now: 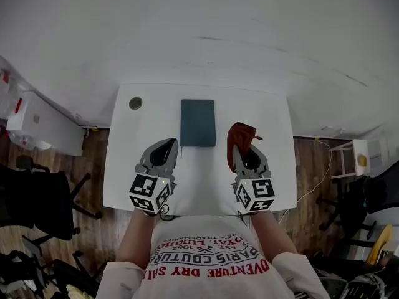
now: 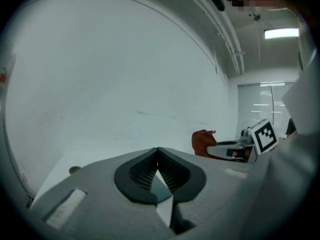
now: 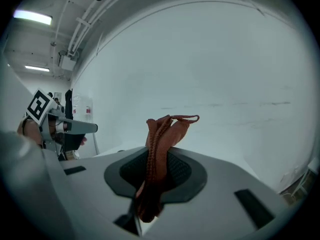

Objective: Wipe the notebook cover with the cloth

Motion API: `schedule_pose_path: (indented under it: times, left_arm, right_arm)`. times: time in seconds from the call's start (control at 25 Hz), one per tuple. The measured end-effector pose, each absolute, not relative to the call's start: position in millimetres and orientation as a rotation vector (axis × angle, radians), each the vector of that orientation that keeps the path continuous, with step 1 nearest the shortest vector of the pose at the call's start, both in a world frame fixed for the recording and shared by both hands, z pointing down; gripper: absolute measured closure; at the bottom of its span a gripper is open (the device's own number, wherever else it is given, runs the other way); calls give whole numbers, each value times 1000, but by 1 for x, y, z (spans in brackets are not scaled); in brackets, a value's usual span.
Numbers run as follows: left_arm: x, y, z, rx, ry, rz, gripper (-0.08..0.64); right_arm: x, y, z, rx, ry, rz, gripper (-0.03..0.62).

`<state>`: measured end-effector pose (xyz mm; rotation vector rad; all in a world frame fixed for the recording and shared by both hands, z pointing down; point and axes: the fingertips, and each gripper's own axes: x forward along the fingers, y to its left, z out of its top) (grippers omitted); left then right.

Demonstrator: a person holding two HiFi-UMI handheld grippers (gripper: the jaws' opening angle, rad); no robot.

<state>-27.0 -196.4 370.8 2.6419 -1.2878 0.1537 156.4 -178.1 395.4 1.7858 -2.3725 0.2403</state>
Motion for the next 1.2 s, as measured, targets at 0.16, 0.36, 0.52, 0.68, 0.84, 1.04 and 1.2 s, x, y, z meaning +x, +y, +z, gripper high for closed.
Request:
schedule_pose_path:
  times: [0.16, 0.36, 0.52, 0.68, 0.84, 1.04, 1.2]
  left_arm:
    - [-32, -180, 339, 2705, -1341, 91, 551]
    - [-39, -168, 335, 2712, -1350, 78, 551]
    - [-35, -162, 334, 2715, -1350, 69, 551]
    - [-30, -158, 332, 2732, -1356, 87, 551]
    - [-24, -159, 332, 2724, -1367, 81, 551]
    - [-16, -161, 333, 2721, -1375, 107, 551]
    - [-13, -166, 333, 2720, -1375, 122, 551]
  right_arm:
    - [155, -164, 378, 1813, -2371, 122, 512]
    - [149, -154, 364, 1808, -2375, 42, 514]
    - [153, -146, 366, 1813, -2386, 104, 518]
    - [158, -139, 366, 1820, -2365, 99, 519]
    - [164, -135, 364, 1816, -2356, 80, 519]
    - [172, -137, 363, 1821, -2355, 76, 518]
    - [177, -143, 364, 1818, -2354, 94, 518]
